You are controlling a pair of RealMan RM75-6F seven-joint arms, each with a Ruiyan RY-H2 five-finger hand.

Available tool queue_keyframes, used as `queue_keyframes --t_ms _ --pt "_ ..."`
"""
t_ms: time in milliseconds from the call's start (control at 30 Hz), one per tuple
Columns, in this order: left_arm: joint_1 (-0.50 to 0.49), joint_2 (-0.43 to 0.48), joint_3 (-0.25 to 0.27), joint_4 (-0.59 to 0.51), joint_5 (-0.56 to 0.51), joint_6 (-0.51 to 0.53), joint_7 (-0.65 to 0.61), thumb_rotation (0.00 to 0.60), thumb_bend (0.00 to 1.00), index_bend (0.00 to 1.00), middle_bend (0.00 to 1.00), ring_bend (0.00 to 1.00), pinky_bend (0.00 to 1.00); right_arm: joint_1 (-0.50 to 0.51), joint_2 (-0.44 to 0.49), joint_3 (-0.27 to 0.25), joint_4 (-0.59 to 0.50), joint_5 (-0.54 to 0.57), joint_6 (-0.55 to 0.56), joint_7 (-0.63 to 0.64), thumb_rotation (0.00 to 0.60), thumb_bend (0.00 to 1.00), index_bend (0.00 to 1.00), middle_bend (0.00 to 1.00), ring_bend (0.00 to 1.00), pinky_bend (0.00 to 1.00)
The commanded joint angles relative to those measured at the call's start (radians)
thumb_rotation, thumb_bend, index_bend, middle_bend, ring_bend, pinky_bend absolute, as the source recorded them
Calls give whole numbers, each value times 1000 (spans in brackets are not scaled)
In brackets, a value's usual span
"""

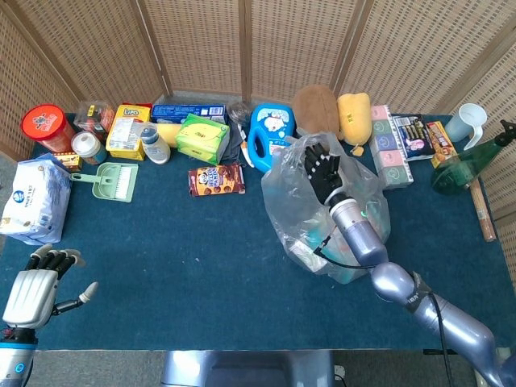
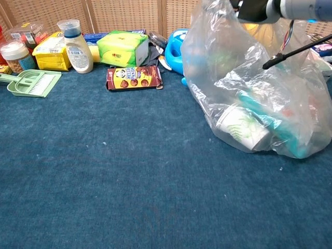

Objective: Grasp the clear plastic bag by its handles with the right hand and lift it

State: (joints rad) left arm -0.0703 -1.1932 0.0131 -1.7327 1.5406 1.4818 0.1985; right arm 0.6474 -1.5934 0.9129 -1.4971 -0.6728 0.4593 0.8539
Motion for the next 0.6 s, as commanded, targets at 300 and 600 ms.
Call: queue_keyframes --t_ms 300,600 --pt "-3 -5 1 0 5 -6 0 2 211 391 315 266 132 -104 26 3 -93 -289 70 21 56 364 167 284 283 271" --pt "-7 -3 1 -4 10 -9 5 0 211 391 315 266 132 -131 54 -139 -84 -534 261 -152 54 368 170 284 274 228"
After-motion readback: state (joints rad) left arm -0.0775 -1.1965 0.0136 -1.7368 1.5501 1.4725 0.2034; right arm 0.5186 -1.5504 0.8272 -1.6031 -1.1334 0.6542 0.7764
